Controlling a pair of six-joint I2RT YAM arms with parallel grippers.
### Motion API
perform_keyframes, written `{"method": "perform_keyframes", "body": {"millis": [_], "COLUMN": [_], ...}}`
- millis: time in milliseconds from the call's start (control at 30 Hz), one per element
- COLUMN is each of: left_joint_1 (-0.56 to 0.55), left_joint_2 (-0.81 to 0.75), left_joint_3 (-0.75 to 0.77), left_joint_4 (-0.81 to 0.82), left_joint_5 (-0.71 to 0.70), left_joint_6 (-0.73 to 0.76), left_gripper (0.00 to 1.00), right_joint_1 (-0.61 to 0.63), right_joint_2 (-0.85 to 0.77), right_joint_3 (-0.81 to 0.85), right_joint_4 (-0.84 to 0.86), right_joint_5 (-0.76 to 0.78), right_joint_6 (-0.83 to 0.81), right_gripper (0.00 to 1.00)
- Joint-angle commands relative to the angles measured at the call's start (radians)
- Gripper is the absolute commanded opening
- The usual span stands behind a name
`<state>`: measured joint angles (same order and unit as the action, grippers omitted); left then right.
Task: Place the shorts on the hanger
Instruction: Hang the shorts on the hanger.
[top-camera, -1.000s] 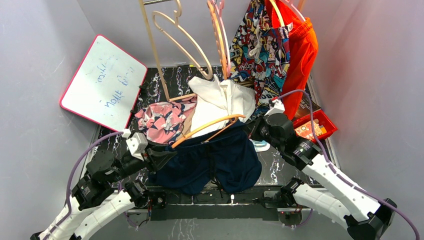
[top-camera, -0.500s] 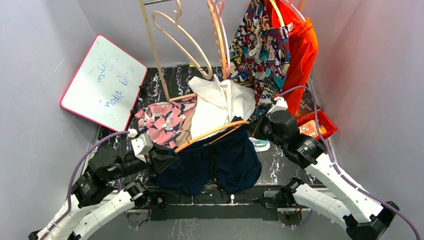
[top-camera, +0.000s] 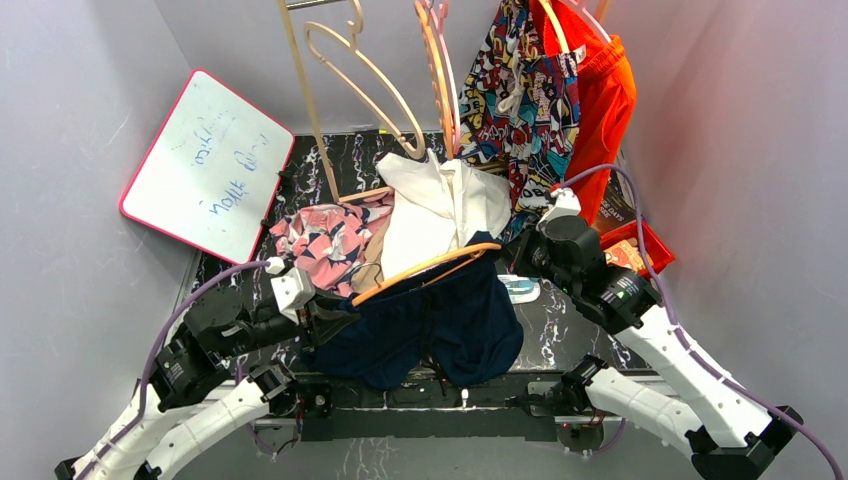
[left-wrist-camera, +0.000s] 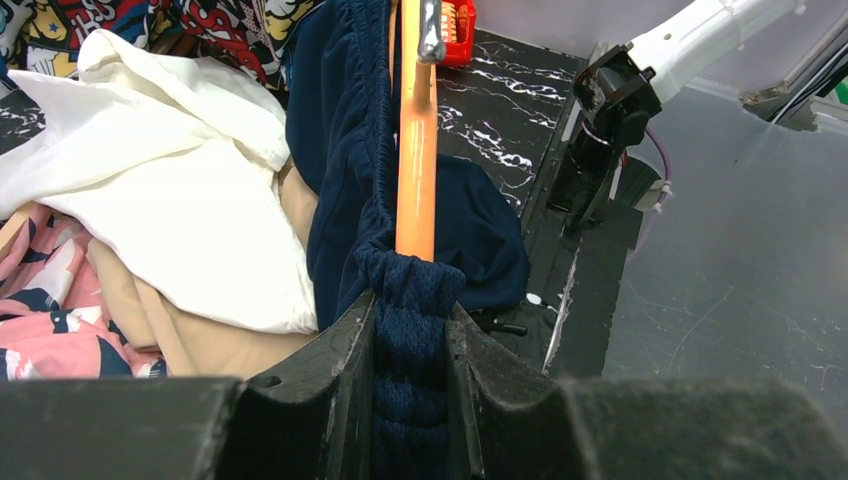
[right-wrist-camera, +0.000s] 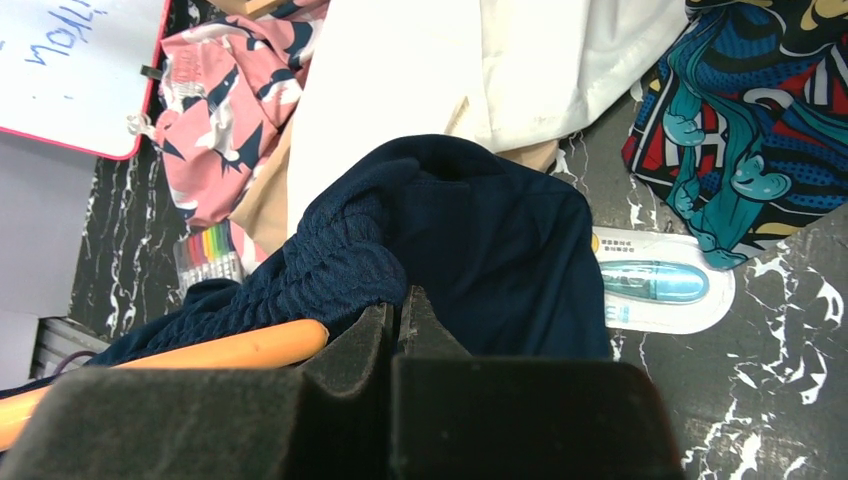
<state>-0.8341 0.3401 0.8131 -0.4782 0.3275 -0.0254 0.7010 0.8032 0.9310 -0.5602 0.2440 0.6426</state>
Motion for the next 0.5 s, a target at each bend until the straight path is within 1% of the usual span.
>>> {"method": "perform_keyframes", "body": {"millis": [0, 233, 467], "left_joint_1": [0.0, 0.0, 0.0], "left_joint_2": [-0.01, 0.005, 0.005], "left_joint_3": [0.066, 0.076, 0.075], "left_joint_4": [-0.014, -0.016, -0.013], "left_joint_5": [0.038, 0.111, 0.135], "left_joint_6": [0.018, 0.014, 0.008], "left_gripper": [0.0, 0.0, 0.0], "right_joint_1": [-0.04, -0.04, -0.041], "right_joint_2": [0.002, 0.016, 0.018], "right_joint_3": [0.063, 0.071, 0.069], "right_joint_4": [-0.03, -0.039, -0.037], "right_joint_5": [0.19, 0.199, 0.204], "right_joint_6": [-0.06, -0.075, -0.081], "right_gripper": [0.0, 0.0, 0.0]}}
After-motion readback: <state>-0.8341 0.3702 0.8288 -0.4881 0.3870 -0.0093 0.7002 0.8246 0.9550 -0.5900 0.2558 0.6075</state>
